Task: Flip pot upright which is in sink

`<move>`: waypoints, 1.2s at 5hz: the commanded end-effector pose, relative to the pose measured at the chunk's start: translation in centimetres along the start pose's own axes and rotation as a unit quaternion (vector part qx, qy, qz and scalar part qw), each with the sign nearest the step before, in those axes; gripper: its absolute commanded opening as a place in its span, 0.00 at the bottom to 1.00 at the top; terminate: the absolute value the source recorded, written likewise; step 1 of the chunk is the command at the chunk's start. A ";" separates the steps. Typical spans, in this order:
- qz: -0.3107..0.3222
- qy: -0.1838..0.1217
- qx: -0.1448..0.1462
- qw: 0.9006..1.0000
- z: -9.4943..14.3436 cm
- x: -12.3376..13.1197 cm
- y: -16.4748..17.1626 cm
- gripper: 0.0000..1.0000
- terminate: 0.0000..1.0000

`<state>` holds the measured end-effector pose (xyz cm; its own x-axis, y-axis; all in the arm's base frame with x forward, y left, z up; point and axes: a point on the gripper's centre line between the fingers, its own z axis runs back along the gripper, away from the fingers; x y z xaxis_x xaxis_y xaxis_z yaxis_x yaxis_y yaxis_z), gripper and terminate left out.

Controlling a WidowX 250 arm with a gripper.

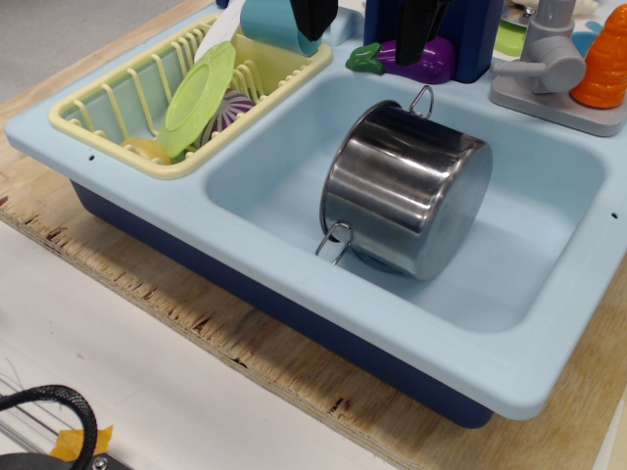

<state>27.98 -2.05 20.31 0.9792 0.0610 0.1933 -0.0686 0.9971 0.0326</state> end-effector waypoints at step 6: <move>0.066 -0.022 -0.192 0.979 -4.4 -1.7 0.1 1.00 0.00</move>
<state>27.02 -2.73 14.68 0.9608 0.2024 0.1893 -0.1111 0.9071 -0.4060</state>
